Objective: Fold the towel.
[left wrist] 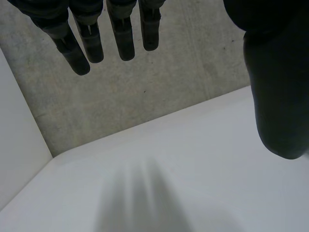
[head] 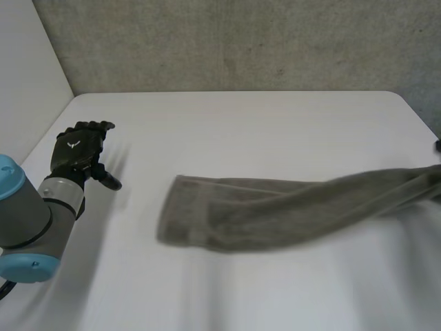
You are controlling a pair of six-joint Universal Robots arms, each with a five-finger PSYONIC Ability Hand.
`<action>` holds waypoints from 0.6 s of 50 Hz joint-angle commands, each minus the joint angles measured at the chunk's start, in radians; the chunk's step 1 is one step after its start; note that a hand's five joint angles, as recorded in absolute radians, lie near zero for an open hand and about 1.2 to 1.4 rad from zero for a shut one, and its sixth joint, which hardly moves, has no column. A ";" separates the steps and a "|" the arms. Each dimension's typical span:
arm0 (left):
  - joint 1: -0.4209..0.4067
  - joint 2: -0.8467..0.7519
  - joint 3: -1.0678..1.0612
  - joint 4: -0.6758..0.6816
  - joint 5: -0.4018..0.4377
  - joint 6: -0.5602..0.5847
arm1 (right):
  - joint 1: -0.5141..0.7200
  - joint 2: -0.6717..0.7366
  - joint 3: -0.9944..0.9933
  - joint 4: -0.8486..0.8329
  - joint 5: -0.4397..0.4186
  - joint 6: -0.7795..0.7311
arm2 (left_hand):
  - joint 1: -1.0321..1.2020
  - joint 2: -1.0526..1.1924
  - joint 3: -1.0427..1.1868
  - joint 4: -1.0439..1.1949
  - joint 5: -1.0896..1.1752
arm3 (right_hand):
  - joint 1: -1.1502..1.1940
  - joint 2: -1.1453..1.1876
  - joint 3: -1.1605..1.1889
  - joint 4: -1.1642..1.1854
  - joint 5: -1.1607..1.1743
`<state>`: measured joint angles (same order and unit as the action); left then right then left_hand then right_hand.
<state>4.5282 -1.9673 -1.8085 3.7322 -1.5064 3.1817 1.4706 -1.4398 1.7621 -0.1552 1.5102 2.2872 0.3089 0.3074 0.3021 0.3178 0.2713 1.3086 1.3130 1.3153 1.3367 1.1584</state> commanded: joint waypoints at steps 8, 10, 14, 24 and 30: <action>-0.015 0.004 -0.005 0.001 -0.002 0.001 | 0.631 0.085 -0.274 -0.010 -0.008 -0.044 | -0.092 -0.091 -0.086 -0.101 -0.229 | 0.088 0.083 0.081 0.060 0.063; -0.015 0.005 -0.005 0.000 -0.003 0.001 | 0.722 0.129 -0.285 -0.012 -0.010 -0.046 | -0.101 -0.100 -0.094 -0.110 -0.238 | 0.088 0.083 0.081 0.060 0.063; -0.017 0.005 -0.005 0.000 -0.003 0.001 | 0.847 0.214 -0.274 -0.006 -0.013 -0.044 | -0.101 -0.100 -0.094 -0.110 -0.238 | 0.088 0.083 0.081 0.060 0.063; -0.038 0.004 -0.011 0.000 -0.003 0.003 | 0.867 0.360 -0.167 0.003 0.028 -0.025 | -0.107 -0.106 -0.100 -0.116 -0.244 | -1.134 -1.138 -1.141 -1.162 -1.158; -0.067 0.002 -0.012 0.000 -0.002 0.003 | 0.792 0.270 -0.093 0.005 0.019 0.069 | -0.110 -0.109 -0.103 -0.119 -0.247 | -1.134 -1.138 -1.141 -1.162 -1.158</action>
<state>4.4853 -1.9643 -1.8191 3.7321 -1.5086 3.1844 2.3420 -1.0814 1.5970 -0.1504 1.5352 2.2691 0.2895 0.2874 0.2786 0.2999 0.2484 0.2617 0.2533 0.2529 0.2586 0.0554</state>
